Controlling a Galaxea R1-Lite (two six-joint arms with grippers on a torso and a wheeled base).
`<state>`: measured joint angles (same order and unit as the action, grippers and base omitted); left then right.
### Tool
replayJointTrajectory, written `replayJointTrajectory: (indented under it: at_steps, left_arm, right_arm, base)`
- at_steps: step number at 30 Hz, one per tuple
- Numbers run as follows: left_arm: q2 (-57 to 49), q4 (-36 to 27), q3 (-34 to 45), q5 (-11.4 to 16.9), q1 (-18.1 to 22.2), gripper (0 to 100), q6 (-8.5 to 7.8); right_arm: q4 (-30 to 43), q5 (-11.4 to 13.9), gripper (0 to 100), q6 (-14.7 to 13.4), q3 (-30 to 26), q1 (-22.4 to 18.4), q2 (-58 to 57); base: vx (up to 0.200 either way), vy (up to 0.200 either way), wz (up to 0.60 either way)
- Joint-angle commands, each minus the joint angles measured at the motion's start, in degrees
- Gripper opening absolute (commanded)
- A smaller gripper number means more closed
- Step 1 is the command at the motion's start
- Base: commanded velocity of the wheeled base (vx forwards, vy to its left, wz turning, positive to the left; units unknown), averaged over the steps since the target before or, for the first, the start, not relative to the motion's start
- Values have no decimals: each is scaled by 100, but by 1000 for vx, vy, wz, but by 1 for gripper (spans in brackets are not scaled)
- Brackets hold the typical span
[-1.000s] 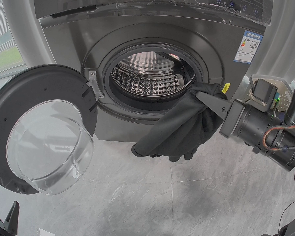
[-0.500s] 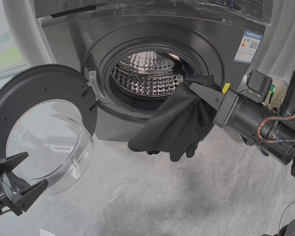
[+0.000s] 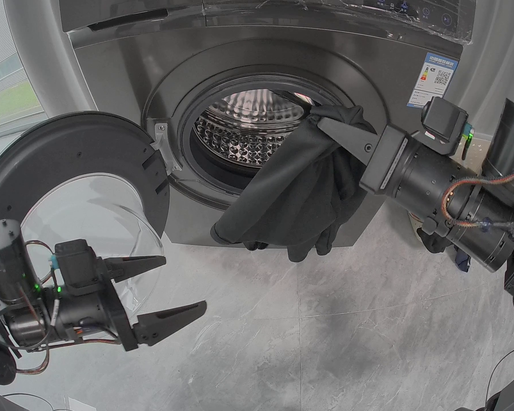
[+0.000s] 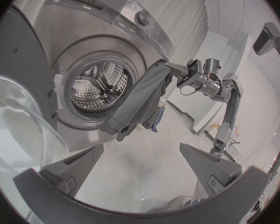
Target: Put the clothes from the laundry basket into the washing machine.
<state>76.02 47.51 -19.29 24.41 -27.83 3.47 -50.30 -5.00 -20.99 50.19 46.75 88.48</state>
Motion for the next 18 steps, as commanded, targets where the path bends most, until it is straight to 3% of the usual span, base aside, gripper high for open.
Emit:
replayJointTrajectory:
  at_steps: [1, 10, 18]
  left_arm:
    - [1213, 268, -541, 29, -117, 100, -5]
    - [2171, 1331, -919, -6, -29, 100, 13]
    - [2488, 1490, -1112, 47, -12, 100, 39]
  right_arm:
    - [-15, -1, 0, -1, 52, 36, 91]
    - [-33, -10, 0, 16, -115, 159, 29]
    - [-33, -19, 0, 25, -132, 212, 38]
  base:
    - [0, 0, 0]
    - [0, 0, 0]
    - [0, 0, 0]
